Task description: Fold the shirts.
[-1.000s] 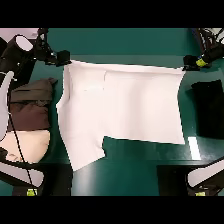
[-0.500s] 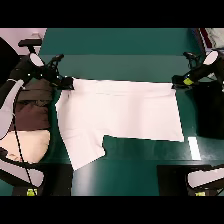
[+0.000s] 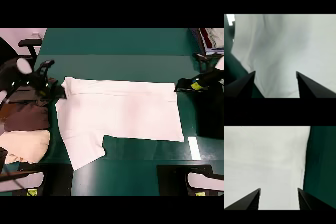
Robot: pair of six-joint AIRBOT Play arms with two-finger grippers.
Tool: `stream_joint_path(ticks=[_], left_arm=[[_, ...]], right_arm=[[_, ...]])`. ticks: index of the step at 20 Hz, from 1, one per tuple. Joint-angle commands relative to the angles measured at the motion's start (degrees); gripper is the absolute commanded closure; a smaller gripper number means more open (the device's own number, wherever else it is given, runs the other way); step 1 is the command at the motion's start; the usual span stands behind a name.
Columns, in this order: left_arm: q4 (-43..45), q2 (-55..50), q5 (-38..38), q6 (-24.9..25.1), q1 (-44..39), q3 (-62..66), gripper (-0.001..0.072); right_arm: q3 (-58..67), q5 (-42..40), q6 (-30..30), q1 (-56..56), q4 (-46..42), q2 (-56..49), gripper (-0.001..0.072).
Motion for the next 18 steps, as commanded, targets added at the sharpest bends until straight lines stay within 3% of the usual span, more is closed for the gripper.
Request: stream_joint_path(ticks=[1, 6, 18], left_arm=[[-1.1, 15.7, -2.1, -5.4, 0.0, -18.0, 0.0105], [-3.7, 31.9, -3.1, -11.5, 0.0, -35.5, 0.0105], [-18.4, 33.2, 10.4, -7.0, 0.0, -48.8, 0.0107]], right_arm=[[-7.1, -0.2, 0.0, -1.6, 0.3, 9.2, 0.0189], [-10.5, -2.8, -0.2, -1.6, 0.2, 14.6, 0.0211], [-10.5, -3.6, -0.3, -1.6, 0.2, 15.4, 0.0212]])
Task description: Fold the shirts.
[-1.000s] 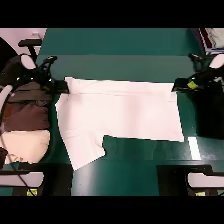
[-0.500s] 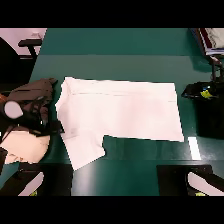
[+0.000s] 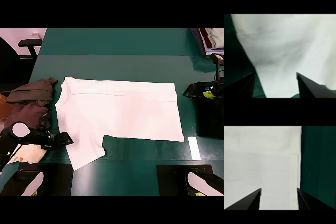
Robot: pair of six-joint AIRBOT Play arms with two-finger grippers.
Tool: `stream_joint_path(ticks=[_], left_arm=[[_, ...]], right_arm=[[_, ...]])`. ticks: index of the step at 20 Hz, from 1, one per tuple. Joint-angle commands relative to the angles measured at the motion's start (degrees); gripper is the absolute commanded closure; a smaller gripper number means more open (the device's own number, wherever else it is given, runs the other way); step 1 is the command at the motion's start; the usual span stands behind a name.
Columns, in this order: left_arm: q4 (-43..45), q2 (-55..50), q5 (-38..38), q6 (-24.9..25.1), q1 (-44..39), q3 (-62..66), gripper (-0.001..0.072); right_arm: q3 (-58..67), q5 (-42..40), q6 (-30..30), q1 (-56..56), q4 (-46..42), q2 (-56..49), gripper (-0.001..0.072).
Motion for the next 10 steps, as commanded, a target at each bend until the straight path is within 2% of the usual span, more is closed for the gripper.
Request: stream_joint_path(ticks=[1, 3, 4, 5, 6, 10], left_arm=[[-3.5, 0.1, 3.8, 2.4, 0.0, -1.9, 0.0107], [-3.7, 0.1, 3.7, 2.4, 0.0, -1.9, 0.0108], [-4.1, 0.1, 3.7, 2.4, 0.0, -1.9, 0.0141], [-4.8, 0.1, 3.6, 2.6, 0.0, -1.8, 0.0464], [-5.7, 0.1, 3.6, 3.4, 0.0, -1.5, 0.0672], [-6.1, 0.1, -0.8, 5.7, 0.0, 3.6, 0.0681]], right_arm=[[0.0, -0.1, -0.1, 0.0, 0.0, 0.1, 0.0212], [0.0, 0.1, 0.0, 0.0, 0.0, 0.1, 0.0212], [0.0, 0.7, -0.1, 0.0, 0.0, 0.1, 0.0224], [0.0, 1.8, -0.3, -0.2, -0.1, 0.1, 0.0259], [0.0, 3.3, -1.2, -1.0, 0.0, 0.1, 0.0261], [-2.0, 10.6, -2.5, -8.6, -0.2, 0.3, 0.0261]])
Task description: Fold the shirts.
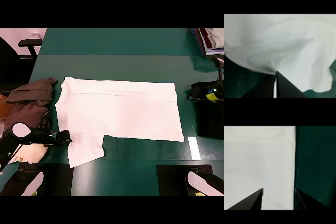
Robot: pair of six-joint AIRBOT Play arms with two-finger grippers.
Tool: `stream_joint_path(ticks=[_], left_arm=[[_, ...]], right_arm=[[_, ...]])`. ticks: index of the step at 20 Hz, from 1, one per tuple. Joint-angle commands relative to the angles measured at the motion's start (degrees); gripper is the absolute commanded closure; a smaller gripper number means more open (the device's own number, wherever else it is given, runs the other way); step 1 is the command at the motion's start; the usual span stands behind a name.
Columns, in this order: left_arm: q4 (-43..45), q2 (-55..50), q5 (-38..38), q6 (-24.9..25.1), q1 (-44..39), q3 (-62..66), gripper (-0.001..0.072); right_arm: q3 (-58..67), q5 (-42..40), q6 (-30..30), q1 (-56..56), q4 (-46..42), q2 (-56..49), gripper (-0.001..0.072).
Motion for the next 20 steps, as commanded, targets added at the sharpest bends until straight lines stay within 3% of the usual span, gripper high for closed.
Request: stream_joint_path(ticks=[1, 2, 3, 4, 7, 9, 14, 16, 17, 18, 20], left_arm=[[-1.4, 0.1, -4.2, 2.5, 0.0, 4.2, 0.0681], [-1.4, 0.1, -5.0, 3.1, 0.0, 5.3, 0.0681], [-1.4, 0.1, -5.3, 3.7, 0.0, 6.1, 0.068], [-1.4, 0.1, -5.1, 4.1, 0.0, 6.4, 0.0681], [-1.4, 0.1, -4.1, 4.1, 0.0, 6.5, 0.068], [-1.4, 0.1, -4.0, 4.1, 0.0, 6.5, 0.068], [-1.5, 0.1, -4.0, 4.1, 0.0, 6.5, 0.068], [-1.4, 0.1, -4.5, 4.1, 0.0, 6.5, 0.068], [-1.2, 0.1, -5.5, 4.2, 0.0, 6.6, 0.0681], [-0.4, 0.8, -6.6, 4.2, 0.0, 6.6, 0.0682], [2.9, 5.2, -10.1, 2.2, 0.0, 6.6, 0.0683]], right_arm=[[-4.3, 6.2, -1.1, -7.2, -0.2, 0.7, 0.0261], [-8.6, 6.8, -1.2, -10.6, -0.1, 1.5, 0.0254], [-13.5, 7.3, -1.2, -14.1, -0.1, 2.0, 0.0164], [-18.1, 7.3, -1.6, -17.4, 0.1, 2.1, 0.0124], [-29.2, 6.5, -5.1, -25.3, 5.9, 0.9, 0.0139], [-33.4, 4.2, -7.1, -26.9, 11.2, -0.5, 0.0201], [-34.9, -3.4, -7.4, -19.1, 14.9, -1.5, 0.0213], [-34.9, -4.6, -7.4, -16.3, 14.4, 0.3, 0.0513], [-34.9, -4.7, -7.4, -15.4, 14.3, 1.6, 0.0596], [-34.9, -4.3, -7.5, -14.8, 14.3, 3.0, 0.0673], [-34.9, -2.3, -7.5, -14.4, 12.2, 6.7, 0.0696]])
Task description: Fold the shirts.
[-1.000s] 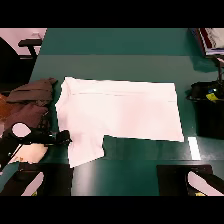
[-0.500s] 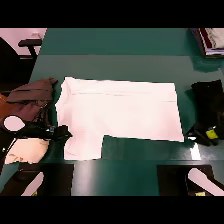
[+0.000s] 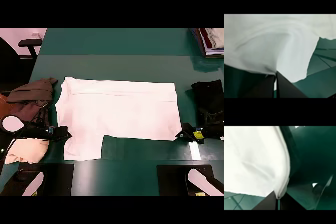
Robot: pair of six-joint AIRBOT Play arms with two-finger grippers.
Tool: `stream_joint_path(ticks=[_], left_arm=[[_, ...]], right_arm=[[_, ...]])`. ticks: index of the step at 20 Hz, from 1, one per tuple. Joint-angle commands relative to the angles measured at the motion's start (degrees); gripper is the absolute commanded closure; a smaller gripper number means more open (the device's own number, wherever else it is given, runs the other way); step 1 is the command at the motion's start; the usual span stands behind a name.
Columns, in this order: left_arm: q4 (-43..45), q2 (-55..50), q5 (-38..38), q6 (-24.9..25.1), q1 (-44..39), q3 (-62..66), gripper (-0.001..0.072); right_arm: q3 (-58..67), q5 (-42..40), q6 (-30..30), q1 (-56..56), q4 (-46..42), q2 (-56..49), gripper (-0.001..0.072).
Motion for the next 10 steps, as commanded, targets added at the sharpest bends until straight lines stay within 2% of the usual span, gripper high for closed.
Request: stream_joint_path(ticks=[1, 3, 7, 9, 10], left_arm=[[5.2, 5.8, -6.9, -3.3, 0.0, 0.1, 0.0683], [6.7, 11.9, -13.0, -5.7, 0.0, 0.1, 0.0683], [4.2, 22.6, -23.8, -11.7, 0.0, 0.1, 0.0682], [3.3, 23.0, -22.8, -11.5, 0.0, 0.5, 0.0682], [3.3, 21.9, -19.7, -11.4, 0.0, 1.2, 0.0682]], right_arm=[[-0.1, 3.6, 0.0, 1.6, -3.0, 6.1, 0.0696], [-0.1, 8.5, 0.0, 1.6, -7.5, 11.3, 0.0697], [-0.1, 18.0, 3.0, 1.6, -14.0, 22.4, 0.0697], [0.4, 18.3, 4.3, 1.7, -13.3, 25.6, 0.0697], [1.6, 17.9, 4.7, 2.0, -13.3, 25.8, 0.0697]])
